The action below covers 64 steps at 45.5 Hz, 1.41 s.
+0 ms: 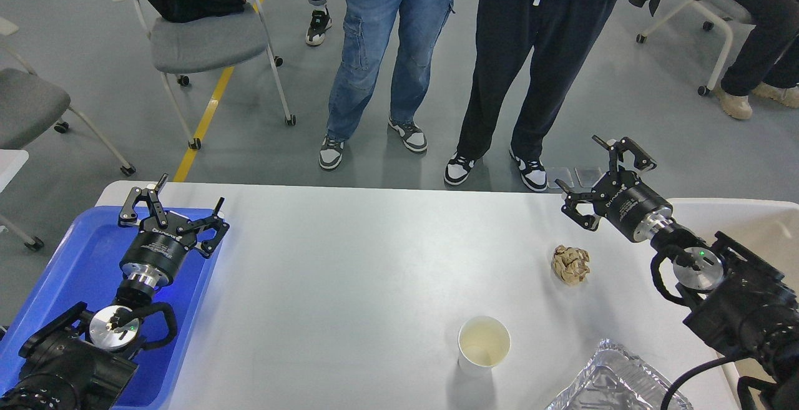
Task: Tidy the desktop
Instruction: 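Raise the right gripper off the table toward the white bin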
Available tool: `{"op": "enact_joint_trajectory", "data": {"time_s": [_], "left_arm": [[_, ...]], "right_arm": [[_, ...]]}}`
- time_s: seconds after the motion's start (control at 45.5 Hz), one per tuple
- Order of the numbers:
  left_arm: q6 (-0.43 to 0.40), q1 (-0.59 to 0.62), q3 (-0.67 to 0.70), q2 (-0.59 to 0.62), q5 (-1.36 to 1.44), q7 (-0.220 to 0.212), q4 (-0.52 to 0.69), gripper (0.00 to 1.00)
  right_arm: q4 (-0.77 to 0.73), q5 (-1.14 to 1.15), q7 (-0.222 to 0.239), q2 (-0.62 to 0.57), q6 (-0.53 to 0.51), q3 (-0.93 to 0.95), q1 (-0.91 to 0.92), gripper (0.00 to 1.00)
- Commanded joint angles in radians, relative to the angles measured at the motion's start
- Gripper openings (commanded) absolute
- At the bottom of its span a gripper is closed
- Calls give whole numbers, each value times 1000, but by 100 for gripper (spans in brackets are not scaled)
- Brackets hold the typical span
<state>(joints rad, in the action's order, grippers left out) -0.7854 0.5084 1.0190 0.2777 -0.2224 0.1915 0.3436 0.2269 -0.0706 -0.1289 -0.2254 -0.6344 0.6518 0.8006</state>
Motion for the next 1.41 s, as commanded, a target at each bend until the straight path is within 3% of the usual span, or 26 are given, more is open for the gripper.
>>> {"op": "enact_joint_trajectory", "data": {"time_s": [0.0, 0.858, 0.924, 1.034, 1.21, 1.386], "left_arm": [[0, 1, 0, 0, 0, 0, 0, 100], [0, -1, 0, 1, 0, 0, 0, 100], [0, 1, 0, 1, -2, 2, 0, 100], [0, 1, 0, 3, -2, 2, 0, 100], [0, 1, 0, 3, -2, 2, 0, 100], [0, 1, 0, 3, 0, 2, 0, 100]], "right_arm": [[2, 0, 0, 1, -1, -1, -3, 100], [41, 2, 0, -23, -1, -8, -7, 100], [84, 5, 2, -48, -1, -24, -17, 100], [325, 28, 5, -184, 22, -41, -52, 100], [468, 43, 12, -348, 85, -210, 43, 100], [534, 43, 9, -477, 79, -653, 310, 100]]}}
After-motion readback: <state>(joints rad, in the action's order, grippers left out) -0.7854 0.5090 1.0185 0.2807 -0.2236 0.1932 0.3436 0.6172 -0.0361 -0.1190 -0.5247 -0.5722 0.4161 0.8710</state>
